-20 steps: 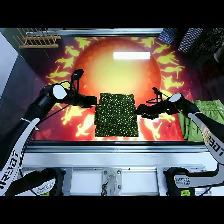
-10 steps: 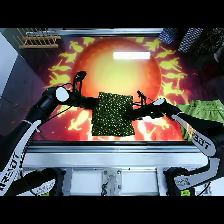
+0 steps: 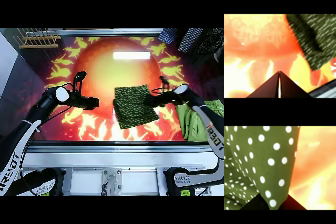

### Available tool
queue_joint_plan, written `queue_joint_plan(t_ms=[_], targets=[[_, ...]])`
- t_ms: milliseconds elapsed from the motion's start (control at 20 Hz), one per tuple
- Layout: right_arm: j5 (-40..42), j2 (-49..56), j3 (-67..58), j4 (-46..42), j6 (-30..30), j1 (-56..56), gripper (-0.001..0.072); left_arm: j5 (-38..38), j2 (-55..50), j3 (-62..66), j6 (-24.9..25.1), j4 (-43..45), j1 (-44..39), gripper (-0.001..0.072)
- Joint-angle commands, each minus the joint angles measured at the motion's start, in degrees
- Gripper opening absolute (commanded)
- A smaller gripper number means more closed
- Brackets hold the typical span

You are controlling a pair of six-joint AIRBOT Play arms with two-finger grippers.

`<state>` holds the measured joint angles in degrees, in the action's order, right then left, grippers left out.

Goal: Fold the clothes and pants, and hang the long-sleeved shirts on hangers.

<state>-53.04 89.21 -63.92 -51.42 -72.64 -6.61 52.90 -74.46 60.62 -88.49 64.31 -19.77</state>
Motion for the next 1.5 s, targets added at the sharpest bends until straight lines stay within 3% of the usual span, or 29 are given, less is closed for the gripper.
queue_joint_plan(t_ms=[0,200,400,600,1000,1050,1150,1200,1300,1450], targets=[[-1.42,-4.35,-4.07,-9.68,-5.44,-14.84,0.0007,0.02,0.04,-0.02,-0.04,0.02,-0.02,0.0002],[-0.87,-9.53,-5.27,-9.7,-5.75,-30.88,0.0007,0.02,0.04,-0.02,-0.04,0.02,-0.02,0.0002],[-2.54,-14.08,-5.22,-13.07,-11.54,-41.72,0.0007,0.0,0.04,-0.02,-0.04,0.02,-0.02,0.0002],[-7.63,-18.49,-4.13,-27.74,-19.47,-43.28,0.0006,0.0,0.04,-0.02,-0.04,0.02,-0.02,0.0002],[-10.91,-22.56,10.03,-35.41,-22.34,-43.3,0.0024,1.09,0.04,-0.02,-0.02,0.13,-0.02,0.0002],[-11.19,-22.62,11.19,-35.43,-22.32,-43.3,0.0151,1.11,0.04,-0.02,0.0,0.13,-0.02,0.0002],[-12.26,-22.64,11.67,-36.09,-22.29,-43.3,0.0549,1.16,0.04,-0.02,-0.02,0.13,-0.02,0.0002],[-12.61,-22.75,11.45,-37.2,-22.29,-43.32,0.064,1.16,0.04,-0.02,0.0,0.13,-0.02,0.0002],[-13.35,-23.91,9.64,-40.85,-22.27,-43.32,0.063,1.11,0.04,-0.02,0.0,0.13,-0.02,0.0002],[-7.28,-31.58,7.89,-40.39,-19.26,-42.71,0.0631,0.83,1.14,-0.02,-0.02,0.15,-0.02,0.0002]])
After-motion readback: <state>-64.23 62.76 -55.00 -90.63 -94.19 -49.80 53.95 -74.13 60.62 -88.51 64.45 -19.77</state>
